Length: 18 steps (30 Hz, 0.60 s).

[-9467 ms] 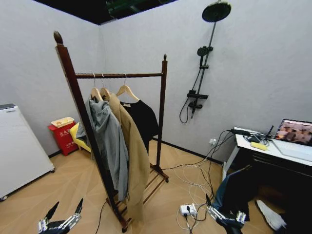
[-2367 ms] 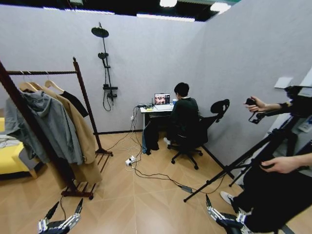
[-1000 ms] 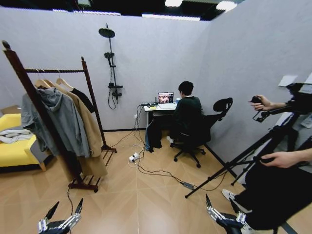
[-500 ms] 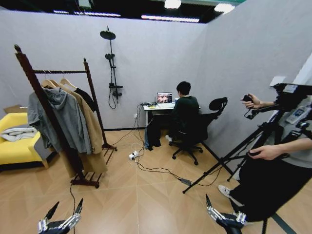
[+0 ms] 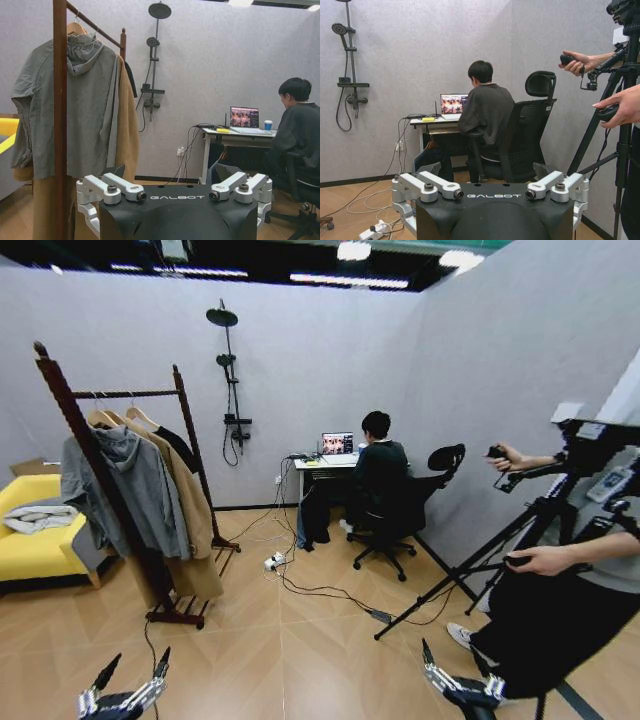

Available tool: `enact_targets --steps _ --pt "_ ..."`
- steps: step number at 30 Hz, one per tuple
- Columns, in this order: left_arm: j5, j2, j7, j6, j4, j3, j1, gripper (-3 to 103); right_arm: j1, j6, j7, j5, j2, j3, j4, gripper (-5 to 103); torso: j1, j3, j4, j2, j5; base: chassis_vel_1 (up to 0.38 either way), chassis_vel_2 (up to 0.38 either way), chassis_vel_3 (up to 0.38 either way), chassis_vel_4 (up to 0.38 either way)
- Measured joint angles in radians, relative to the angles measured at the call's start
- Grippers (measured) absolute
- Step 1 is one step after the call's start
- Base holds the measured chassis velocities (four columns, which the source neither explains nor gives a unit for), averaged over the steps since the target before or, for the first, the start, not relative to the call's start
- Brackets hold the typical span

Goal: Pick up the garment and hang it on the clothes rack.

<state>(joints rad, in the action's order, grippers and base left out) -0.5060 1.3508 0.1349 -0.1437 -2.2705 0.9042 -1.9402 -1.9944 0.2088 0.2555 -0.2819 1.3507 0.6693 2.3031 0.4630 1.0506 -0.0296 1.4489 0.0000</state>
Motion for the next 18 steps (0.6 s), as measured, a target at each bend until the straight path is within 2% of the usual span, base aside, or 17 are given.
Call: enact_targets --steps 18 --pt "0.000 0.000 0.000 0.000 0.000 0.000 0.000 100 0.000 0.000 0.000 0.000 0.000 0.000 0.000 100 -0.002 -0.002 0.0000 -0.003 0.0000 0.000 0.000 0.000 0.000"
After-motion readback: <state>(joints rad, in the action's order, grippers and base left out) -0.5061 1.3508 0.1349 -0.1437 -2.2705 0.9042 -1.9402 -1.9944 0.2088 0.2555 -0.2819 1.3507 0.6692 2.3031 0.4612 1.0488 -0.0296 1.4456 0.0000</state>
